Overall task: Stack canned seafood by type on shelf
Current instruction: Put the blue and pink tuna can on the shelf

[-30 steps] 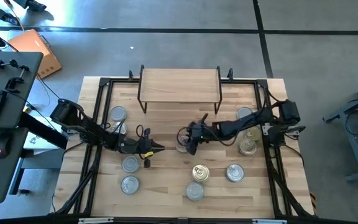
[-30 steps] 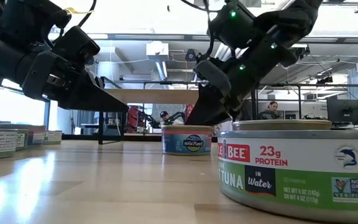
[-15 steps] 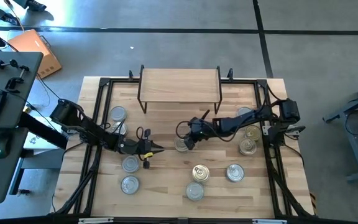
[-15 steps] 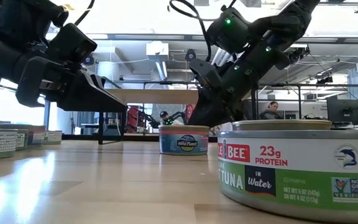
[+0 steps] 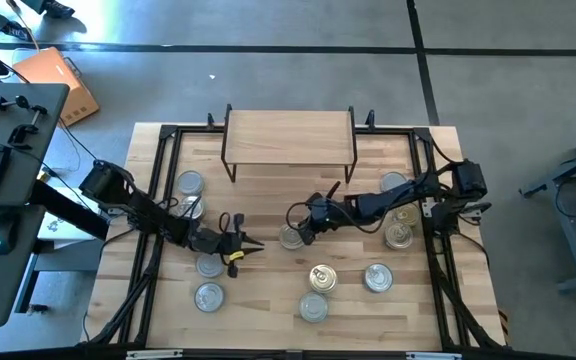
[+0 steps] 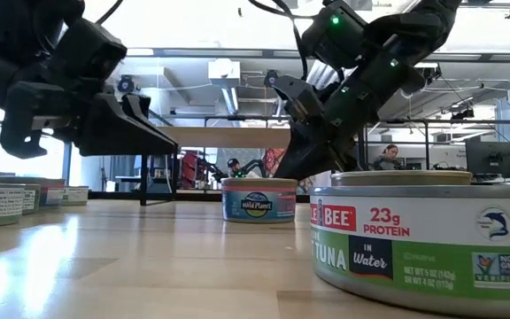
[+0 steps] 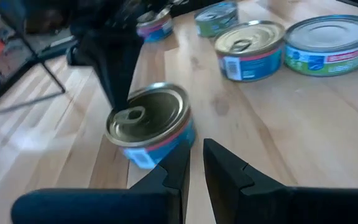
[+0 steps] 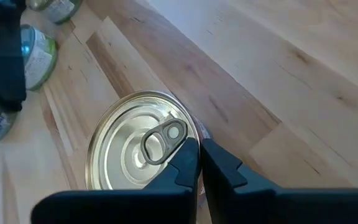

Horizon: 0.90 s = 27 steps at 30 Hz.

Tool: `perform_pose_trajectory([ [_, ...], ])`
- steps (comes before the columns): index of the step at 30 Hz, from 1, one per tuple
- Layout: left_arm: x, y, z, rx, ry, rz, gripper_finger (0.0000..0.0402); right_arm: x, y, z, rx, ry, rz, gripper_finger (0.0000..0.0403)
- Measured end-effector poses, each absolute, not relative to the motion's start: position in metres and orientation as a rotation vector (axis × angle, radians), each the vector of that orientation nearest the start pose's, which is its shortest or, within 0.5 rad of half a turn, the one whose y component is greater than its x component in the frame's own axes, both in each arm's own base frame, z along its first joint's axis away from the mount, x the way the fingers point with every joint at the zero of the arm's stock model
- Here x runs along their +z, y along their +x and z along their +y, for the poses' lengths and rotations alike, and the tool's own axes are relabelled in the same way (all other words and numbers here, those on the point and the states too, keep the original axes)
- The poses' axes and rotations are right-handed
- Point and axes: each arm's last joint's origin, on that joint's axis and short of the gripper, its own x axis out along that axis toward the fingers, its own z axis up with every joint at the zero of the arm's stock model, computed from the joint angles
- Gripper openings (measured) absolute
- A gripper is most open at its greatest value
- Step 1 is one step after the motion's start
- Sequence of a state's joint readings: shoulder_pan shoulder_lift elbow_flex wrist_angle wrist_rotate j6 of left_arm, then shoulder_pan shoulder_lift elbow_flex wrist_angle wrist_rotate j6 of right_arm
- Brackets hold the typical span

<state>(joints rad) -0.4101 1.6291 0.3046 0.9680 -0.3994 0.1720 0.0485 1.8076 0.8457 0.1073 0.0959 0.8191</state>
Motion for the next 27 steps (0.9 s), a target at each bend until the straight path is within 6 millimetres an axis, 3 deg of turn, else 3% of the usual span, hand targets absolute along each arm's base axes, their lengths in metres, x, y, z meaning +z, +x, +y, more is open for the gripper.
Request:
perform_pose_trajectory([
  [14, 0.12, 0.24, -0.092, -0.077, 0.579, 0.318, 0.0049, 0.112, 0.326, 0.009, -0.38, 0.765, 0.728, 0.0001],
  [27, 0.119, 0.249, -0.085, -0.048, 0.799, 0.335, 0.017, 0.103, 0.319, -0.012, -0.452, 0.775, 0.789, 0.0002],
])
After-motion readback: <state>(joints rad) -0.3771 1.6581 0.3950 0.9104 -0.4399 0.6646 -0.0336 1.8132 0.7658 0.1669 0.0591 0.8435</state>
